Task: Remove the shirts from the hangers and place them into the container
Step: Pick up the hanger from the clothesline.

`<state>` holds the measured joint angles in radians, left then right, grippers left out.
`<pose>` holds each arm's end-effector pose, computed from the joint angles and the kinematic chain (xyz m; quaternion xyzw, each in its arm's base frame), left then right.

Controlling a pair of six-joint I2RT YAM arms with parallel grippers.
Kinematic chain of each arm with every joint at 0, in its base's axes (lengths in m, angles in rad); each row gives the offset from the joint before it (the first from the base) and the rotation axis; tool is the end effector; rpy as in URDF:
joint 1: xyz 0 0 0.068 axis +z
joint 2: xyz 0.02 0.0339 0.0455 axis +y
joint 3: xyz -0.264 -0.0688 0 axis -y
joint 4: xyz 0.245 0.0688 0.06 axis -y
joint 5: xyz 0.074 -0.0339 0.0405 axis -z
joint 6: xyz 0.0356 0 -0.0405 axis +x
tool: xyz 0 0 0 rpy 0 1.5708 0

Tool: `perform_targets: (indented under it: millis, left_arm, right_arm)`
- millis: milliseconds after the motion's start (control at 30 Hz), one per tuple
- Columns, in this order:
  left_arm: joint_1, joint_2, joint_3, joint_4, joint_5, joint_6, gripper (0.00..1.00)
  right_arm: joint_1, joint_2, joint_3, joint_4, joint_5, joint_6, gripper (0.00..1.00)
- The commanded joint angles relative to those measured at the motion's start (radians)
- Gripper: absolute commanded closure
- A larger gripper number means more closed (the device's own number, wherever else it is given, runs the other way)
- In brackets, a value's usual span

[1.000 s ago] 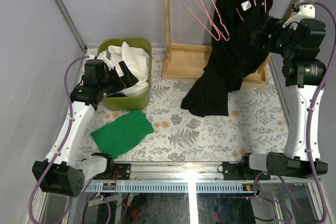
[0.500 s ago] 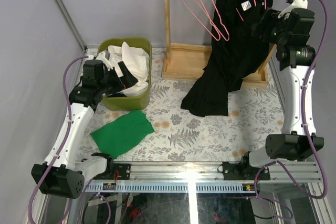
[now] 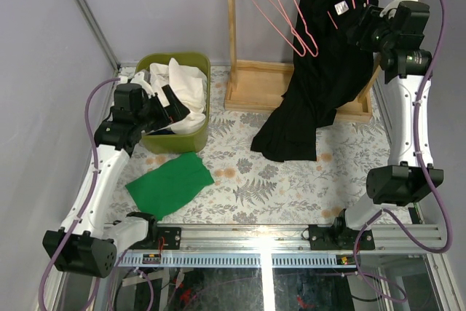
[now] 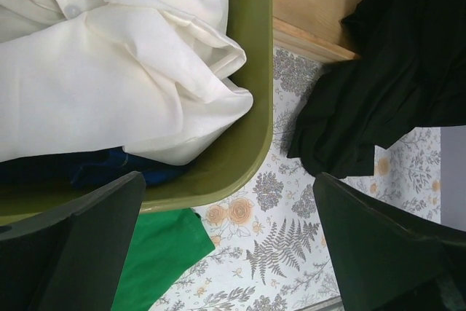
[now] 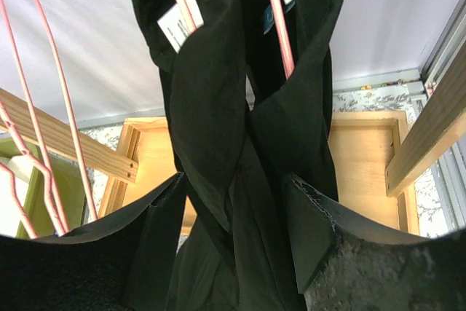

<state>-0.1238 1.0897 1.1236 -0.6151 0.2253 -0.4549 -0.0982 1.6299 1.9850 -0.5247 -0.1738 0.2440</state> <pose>0.2288 -0.0365 0.3561 -0.0915 0.8713 -0.2294 0.4240 0.3509 -0.0284 0.5001 0.0745 0.7600 0.1129 0.6357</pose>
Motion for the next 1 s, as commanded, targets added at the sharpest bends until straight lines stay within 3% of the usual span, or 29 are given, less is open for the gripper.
perform_targets:
  millis: [0,233,367,700,867,967]
  left_arm:
    - [-0.006,-0.027,0.018,-0.006,-0.065,-0.022,0.00]
    - [-0.005,-0.047,0.044,-0.032,-0.177,-0.034,0.00]
    - [-0.005,-0.063,0.045,-0.036,-0.229,-0.056,0.00]
    - [-0.005,-0.118,0.040,-0.042,-0.452,-0.133,0.00]
    - [-0.004,-0.152,0.006,-0.019,-0.358,-0.091,0.00]
    - [-0.004,-0.158,-0.012,0.008,-0.282,-0.100,0.00]
  right_arm:
    - [-0.001,0.005,0.024,-0.020,-0.023,0.000,0.38]
    - [0.000,-0.035,-0.044,-0.011,-0.169,-0.008,0.39]
    - [0.003,-0.039,-0.074,0.004,-0.244,0.029,0.47]
    - [0.091,-0.110,-0.277,0.196,-0.046,0.084,0.55]
    - [0.098,-0.128,-0.310,0.263,-0.006,0.111,0.63]
    - [0.101,-0.133,-0.314,0.274,0.019,0.116,0.76]
